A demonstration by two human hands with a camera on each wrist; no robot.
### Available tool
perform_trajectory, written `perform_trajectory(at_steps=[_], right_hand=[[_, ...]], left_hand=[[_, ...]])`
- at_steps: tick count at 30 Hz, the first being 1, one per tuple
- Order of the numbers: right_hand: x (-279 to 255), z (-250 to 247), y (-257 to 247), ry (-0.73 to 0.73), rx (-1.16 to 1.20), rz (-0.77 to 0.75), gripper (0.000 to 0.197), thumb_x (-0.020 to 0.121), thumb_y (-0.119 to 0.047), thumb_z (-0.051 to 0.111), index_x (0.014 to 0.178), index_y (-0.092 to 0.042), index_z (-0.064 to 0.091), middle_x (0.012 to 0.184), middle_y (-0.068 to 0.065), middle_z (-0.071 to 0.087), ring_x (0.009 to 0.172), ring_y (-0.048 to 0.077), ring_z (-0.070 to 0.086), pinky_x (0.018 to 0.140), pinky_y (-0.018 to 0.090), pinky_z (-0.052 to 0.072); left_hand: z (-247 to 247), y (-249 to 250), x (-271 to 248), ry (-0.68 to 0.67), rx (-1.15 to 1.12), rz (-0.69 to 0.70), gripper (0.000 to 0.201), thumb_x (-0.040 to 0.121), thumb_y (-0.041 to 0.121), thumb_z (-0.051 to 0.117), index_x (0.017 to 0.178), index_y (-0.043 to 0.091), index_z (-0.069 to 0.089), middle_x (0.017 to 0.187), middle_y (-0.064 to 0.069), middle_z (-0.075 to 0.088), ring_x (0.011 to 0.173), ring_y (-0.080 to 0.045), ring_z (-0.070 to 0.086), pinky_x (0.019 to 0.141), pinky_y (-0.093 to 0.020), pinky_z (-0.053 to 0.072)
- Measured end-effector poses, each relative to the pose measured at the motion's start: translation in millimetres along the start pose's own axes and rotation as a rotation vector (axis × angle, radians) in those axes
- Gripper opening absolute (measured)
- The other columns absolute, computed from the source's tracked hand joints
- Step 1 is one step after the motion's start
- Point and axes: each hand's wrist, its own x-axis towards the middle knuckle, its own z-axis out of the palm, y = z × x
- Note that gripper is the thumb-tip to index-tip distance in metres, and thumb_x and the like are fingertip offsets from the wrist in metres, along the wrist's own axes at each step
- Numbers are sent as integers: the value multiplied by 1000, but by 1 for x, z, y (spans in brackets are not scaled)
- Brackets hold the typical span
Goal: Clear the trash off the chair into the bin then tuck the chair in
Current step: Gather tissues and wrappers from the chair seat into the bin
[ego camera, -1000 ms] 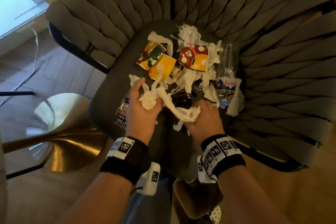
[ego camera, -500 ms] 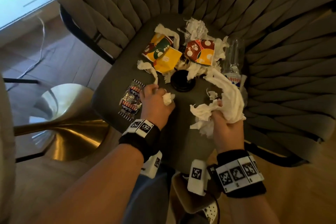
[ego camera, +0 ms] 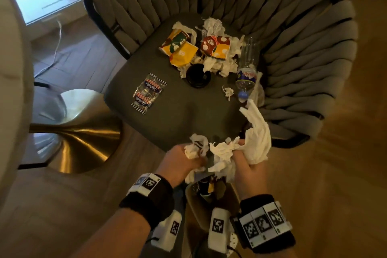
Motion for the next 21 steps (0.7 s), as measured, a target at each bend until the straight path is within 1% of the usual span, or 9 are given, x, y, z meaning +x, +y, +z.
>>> perform_trajectory(at_steps=[2,5,8,11,13,15,17,19,21], right_hand=[[-29,-17,23,-64,-14,27,30,83,-27,63,112,-27,64,103,-11,68,95,1,62,81,24,46],[-62,-40,73,-92,18,110,29,87,-15,65,101,-40,61,96,-25,66,91,-10,61,76,14,44],[-72,-53,133,-52,41,212,31,85,-16,69,110,-34,61,107,-12,67,101,9,62,85,29,48],[-60,-56,204,-24,7,277,38,82,-18,72,117,-27,59,104,-11,65,100,14,63,80,28,49],[-42,-50,247,6,-10,313,44,74,-27,74,117,-25,61,107,-5,67,104,21,63,87,35,51],[-22,-44,288,41,-34,321,53,72,-31,74,123,-23,62,115,-1,67,108,22,62,96,42,50],[-1,-37,322,80,-47,330,52,76,-30,75,125,-21,61,116,1,68,108,21,63,97,44,50],[18,-31,353,96,-111,308,54,73,-34,76,123,-22,61,114,0,68,107,20,63,96,42,51],[35,-26,376,41,-305,307,62,68,-40,73,124,-24,55,119,2,64,114,24,58,99,45,47]], left_hand=[[25,-19,-25,-98,89,3,11,81,37,75,84,27,72,83,10,73,80,-2,67,84,-35,54],[66,-39,-58,-190,240,-18,14,88,32,70,102,28,70,97,14,69,100,-9,66,94,-33,50],[98,-56,-71,-89,213,-93,8,96,25,62,103,30,62,94,10,61,109,-16,62,94,-27,47],[131,-93,-54,-47,154,-151,29,99,32,57,127,24,56,121,5,62,123,-22,57,100,-26,42],[148,-120,-32,-20,64,-234,38,98,31,58,133,23,46,124,8,51,124,-19,52,98,-24,39],[167,-146,-5,29,-73,-286,51,85,51,62,129,36,40,138,5,49,122,-19,52,104,-35,43],[183,-182,23,101,-130,-330,84,65,73,53,140,40,35,147,-5,41,128,-29,47,108,-50,40],[194,-206,41,131,-165,-370,96,66,80,47,151,43,22,153,-9,29,139,-34,33,113,-54,30],[198,-220,51,126,-185,-369,89,79,77,48,154,45,12,160,-8,20,146,-34,23,116,-53,23]])
